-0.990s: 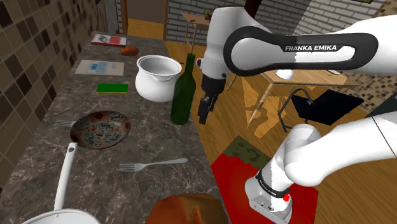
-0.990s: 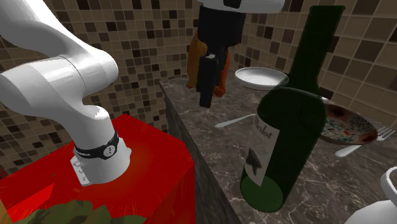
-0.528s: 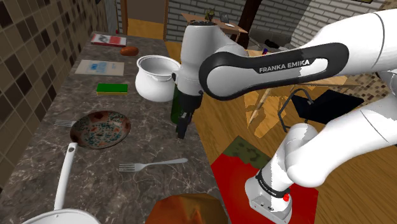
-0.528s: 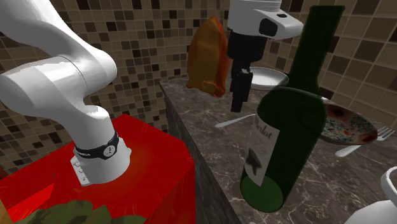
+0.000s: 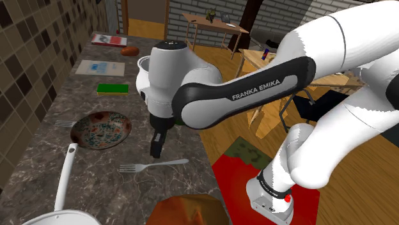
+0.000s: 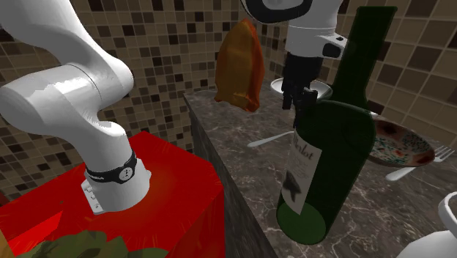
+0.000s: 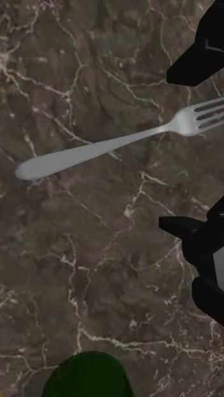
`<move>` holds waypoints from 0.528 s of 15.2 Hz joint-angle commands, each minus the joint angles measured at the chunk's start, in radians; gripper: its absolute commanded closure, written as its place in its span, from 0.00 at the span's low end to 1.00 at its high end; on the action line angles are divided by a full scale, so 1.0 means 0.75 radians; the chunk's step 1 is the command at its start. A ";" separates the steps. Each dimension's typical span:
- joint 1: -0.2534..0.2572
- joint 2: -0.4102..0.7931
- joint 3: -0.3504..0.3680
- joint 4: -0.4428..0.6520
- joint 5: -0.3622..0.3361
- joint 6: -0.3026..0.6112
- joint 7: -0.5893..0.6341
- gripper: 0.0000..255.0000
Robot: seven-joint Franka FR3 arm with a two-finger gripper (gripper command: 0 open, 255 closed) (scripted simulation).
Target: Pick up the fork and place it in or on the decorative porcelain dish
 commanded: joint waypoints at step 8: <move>0.055 0.253 0.079 0.092 -0.151 0.194 0.071 0.00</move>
